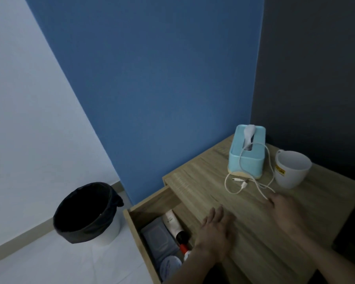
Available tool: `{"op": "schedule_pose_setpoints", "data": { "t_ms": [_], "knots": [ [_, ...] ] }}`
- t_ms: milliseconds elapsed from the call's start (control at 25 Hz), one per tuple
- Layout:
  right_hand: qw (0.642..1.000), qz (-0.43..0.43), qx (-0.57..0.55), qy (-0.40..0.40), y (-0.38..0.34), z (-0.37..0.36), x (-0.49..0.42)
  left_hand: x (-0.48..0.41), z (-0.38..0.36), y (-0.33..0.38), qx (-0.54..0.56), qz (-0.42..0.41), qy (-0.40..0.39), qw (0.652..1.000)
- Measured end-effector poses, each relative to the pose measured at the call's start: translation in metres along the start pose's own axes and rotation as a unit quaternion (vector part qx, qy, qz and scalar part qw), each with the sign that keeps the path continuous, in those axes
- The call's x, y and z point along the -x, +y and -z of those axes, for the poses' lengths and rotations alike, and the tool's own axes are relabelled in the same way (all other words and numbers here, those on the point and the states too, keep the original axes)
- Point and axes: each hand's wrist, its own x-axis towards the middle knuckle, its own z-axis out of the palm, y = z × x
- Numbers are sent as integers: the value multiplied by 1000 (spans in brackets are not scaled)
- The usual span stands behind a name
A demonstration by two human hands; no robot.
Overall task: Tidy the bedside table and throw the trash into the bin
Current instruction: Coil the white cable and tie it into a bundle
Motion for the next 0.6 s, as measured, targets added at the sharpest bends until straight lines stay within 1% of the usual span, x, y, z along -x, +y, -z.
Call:
{"op": "schedule_pose_setpoints", "data": {
  "t_ms": [40, 120, 240, 360, 480, 560, 600],
  "knots": [
    [999, 21, -46, 13, -5, 8, 6, -1, 5, 2, 11, 6, -2, 1000],
    [993, 65, -88, 39, -15, 30, 10, -4, 17, 7, 43, 11, 16, 999],
    [986, 118, -87, 79, -32, 77, 11, -8, 46, 26, 97, 8, 68, 993],
    [974, 165, -76, 132, -55, 132, 13, -8, 86, 55, 155, -10, 128, 979],
    [955, 212, -82, 192, -79, 185, 21, -3, 131, 80, 226, -53, 230, 945],
    [940, 245, -89, 221, -97, 223, 31, 9, 168, 102, 276, -79, 276, 917],
    [932, 264, -92, 231, -107, 242, 37, 15, 188, 113, 294, -86, 283, 909]
  ]
}}
